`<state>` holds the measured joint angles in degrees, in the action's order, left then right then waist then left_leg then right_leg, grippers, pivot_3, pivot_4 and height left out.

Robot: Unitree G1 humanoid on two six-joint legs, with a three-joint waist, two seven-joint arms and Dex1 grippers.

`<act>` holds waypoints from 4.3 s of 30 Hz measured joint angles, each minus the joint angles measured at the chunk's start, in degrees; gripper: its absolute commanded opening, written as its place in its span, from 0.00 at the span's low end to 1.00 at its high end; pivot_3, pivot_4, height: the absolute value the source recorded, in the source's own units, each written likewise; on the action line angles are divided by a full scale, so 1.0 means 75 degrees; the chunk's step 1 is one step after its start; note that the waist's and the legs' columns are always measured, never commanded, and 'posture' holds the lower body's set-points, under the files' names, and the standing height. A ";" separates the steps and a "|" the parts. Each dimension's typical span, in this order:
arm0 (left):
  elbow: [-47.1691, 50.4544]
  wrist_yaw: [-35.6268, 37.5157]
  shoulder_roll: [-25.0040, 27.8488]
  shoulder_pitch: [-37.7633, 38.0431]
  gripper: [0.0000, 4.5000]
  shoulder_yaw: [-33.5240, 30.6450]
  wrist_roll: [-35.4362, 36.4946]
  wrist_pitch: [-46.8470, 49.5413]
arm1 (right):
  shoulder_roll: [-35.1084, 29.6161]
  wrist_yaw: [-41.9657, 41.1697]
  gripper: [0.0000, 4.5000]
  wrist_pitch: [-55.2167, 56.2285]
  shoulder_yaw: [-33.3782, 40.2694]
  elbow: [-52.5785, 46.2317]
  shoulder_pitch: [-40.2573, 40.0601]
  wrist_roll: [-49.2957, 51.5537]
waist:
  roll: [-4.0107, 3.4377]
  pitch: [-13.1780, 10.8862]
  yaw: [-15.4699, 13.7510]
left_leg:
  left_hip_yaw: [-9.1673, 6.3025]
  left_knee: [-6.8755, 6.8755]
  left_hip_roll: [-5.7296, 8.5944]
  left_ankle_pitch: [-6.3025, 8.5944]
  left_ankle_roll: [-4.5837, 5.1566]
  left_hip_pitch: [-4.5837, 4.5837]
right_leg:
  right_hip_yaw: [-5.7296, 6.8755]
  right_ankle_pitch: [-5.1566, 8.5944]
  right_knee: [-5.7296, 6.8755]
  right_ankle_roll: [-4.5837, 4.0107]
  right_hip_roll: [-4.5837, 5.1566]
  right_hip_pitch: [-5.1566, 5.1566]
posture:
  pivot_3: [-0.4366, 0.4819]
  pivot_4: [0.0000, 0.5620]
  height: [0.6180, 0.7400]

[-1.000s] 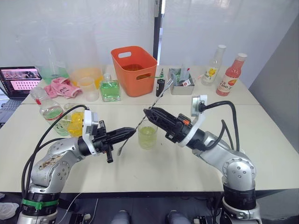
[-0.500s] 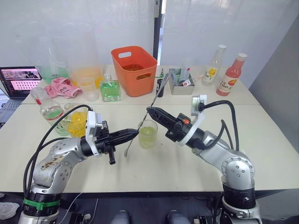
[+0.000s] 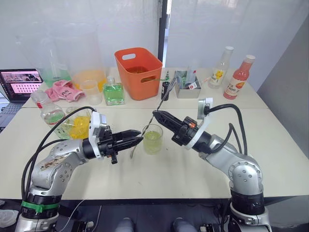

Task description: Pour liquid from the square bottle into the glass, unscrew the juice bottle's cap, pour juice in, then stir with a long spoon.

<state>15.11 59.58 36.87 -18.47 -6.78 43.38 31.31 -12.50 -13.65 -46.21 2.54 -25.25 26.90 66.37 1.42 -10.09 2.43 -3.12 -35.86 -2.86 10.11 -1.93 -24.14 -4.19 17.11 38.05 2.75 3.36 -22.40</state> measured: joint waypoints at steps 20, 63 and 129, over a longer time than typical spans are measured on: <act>-0.3119 0.1222 0.0367 -0.1061 1.00 0.0034 -0.3315 -0.6277 | -0.0651 0.0191 0.00 -0.0047 0.0423 0.0012 0.1026 0.0465 | -0.0006 -0.0005 -0.0033 | 0.0004 0.0005 0.0001 0.0000 0.0000 -0.0020 | 0.0001 -0.0001 -0.0006 -0.0002 0.0002 -0.0022 | 0.48 0.27 0.99; 0.0365 0.0529 0.1715 0.2426 1.00 -0.2633 -0.0368 -0.1801 | -0.1654 -0.1916 0.00 -0.0026 -0.0955 0.1524 0.2485 -0.3315 | -0.0021 -0.0020 -0.0016 | 0.0010 0.0010 -0.0006 -0.0001 0.0001 -0.0030 | 0.0000 -0.0001 0.0001 -0.0005 0.0003 -0.0047 | 0.48 0.27 0.99; 0.0355 0.0621 0.1682 0.2169 1.00 -0.2289 -0.0415 -0.1834 | -0.1199 -0.2419 0.00 0.0093 -0.0488 0.1412 0.2345 -0.4033 | -0.0021 -0.0020 -0.0001 | 0.0013 0.0016 -0.0007 0.0000 0.0000 -0.0033 | -0.0002 -0.0004 0.0005 -0.0010 0.0001 -0.0060 | 0.48 0.27 0.99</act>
<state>17.77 64.24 49.49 -2.21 -23.95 40.27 17.55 -21.50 -31.79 -45.51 -1.12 -14.65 44.49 36.12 1.26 -10.24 2.42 -3.02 -35.74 -2.92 10.10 -1.93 -24.39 -4.20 17.09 38.09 2.67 3.37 -22.85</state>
